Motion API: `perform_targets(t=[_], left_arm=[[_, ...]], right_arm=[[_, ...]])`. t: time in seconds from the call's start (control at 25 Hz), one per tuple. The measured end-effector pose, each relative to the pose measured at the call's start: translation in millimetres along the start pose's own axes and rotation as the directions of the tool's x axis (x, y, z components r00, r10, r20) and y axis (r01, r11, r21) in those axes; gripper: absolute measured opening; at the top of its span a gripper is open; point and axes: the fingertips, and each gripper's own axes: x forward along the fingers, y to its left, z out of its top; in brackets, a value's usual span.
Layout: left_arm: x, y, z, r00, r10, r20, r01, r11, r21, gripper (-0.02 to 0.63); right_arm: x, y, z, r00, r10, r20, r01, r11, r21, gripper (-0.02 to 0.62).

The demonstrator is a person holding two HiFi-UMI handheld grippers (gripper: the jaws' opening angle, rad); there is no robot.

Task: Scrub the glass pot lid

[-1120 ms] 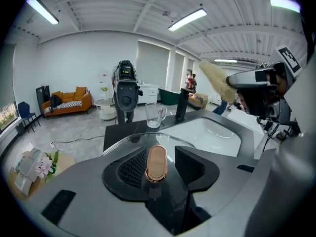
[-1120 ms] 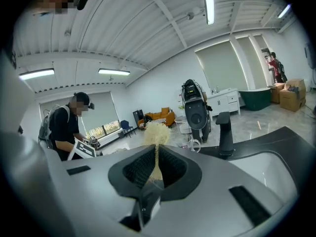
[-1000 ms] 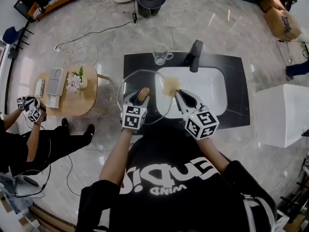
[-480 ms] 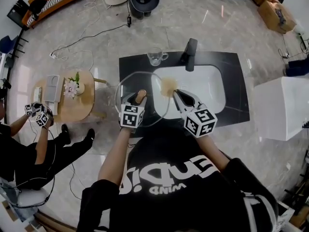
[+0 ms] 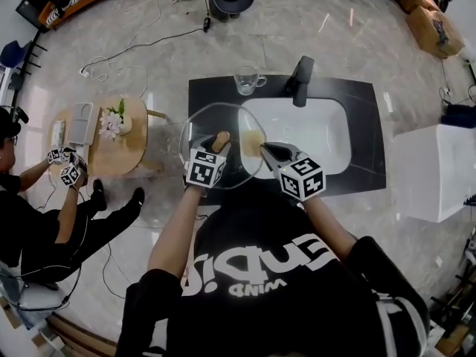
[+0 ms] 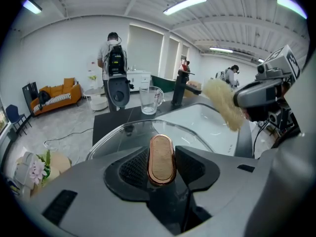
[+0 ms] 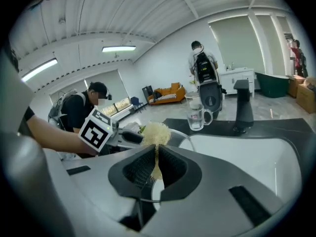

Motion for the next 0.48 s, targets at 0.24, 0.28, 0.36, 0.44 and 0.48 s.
perform_targets(t=[0.24, 0.28, 0.36, 0.44, 0.48], left_arm=[[1, 0, -1, 0.999, -0.027, -0.027, 0.027, 1.000, -0.010, 0.183], [1, 0, -2, 0.999, -0.030, -0.030, 0.030, 0.999, -0.011, 0.183], [1, 0, -2, 0.999, -0.036, -0.031, 0.035, 0.999, -0.016, 0.183], [1, 0, -2, 0.999, -0.041, -0.031, 0.041, 0.999, -0.021, 0.183], [1, 0, -2, 0.999, -0.042, -0.030, 0.042, 0.999, -0.021, 0.183]], right_arm=[[29, 30, -42, 0.966, 0.129, -0.224, -0.151, 0.985, -0.083, 0.025], [34, 33, -49, 0.956, 0.134, -0.262, -0.164, 0.982, -0.095, 0.025], [43, 38, -64, 0.931, 0.147, -0.335, -0.192, 0.976, -0.105, 0.025], [49, 42, -74, 0.908, 0.164, -0.385, -0.219, 0.970, -0.104, 0.025], [51, 44, -77, 0.901, 0.169, -0.400, -0.228, 0.968, -0.106, 0.025]])
